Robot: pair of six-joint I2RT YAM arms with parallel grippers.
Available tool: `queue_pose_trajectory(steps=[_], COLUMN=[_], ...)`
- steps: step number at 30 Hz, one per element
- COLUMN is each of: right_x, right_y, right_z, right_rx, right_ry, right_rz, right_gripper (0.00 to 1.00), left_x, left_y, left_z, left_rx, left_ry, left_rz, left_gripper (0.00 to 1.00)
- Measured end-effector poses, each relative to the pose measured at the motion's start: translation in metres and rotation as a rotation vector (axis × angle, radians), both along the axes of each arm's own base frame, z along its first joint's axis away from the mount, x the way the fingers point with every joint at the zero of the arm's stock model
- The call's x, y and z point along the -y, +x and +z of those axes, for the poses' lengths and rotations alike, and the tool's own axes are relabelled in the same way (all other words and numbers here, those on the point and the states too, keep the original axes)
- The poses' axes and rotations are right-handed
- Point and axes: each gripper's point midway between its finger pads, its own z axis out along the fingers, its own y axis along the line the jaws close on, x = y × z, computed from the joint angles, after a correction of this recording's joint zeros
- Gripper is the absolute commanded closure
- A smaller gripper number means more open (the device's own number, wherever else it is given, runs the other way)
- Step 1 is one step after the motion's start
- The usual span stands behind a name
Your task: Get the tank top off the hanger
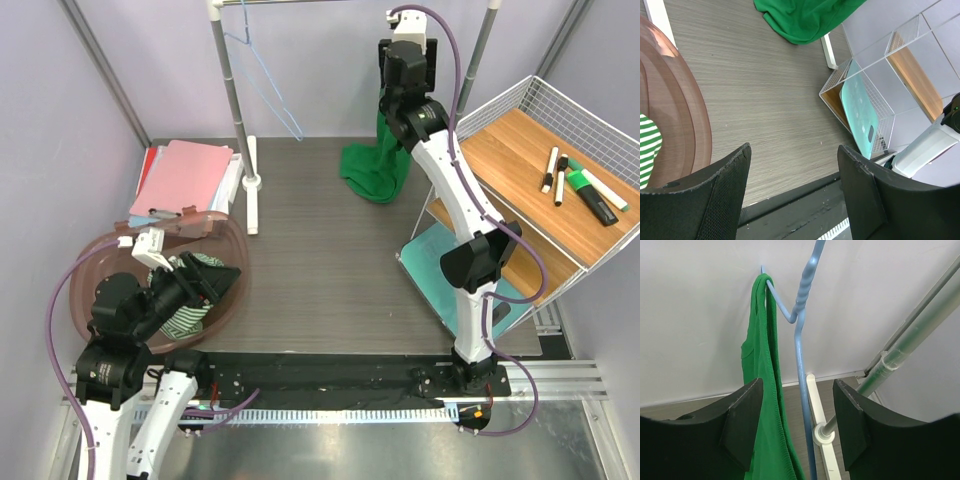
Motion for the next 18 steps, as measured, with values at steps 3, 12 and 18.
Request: queue_pose_trajectory(steps=[3,12,18], right_x=[0.003,0.003,0.000], right_y=[0.003,0.008,0.008], right_z=[-0.005,-0.007,-0.008], right_rx=[-0.010,-0.003,-0.001], right_ry=[0.010,0.058,0.081], right_rz=[0.004,0.026,0.039], right_gripper=[0.44,0.59,0.74], left_x=[0.000,0.003,0.005], left_y=[0.000,-0.001,-0.001], left_z=[0.000,-0.005,-0.011], left_rx=[0.000,-0.014,-0.032], left_ry=[0.000,-0.007,-0.011], left_rz=[0.000,-0.018,-0.026], left_gripper=[0.30,0.30,0.30])
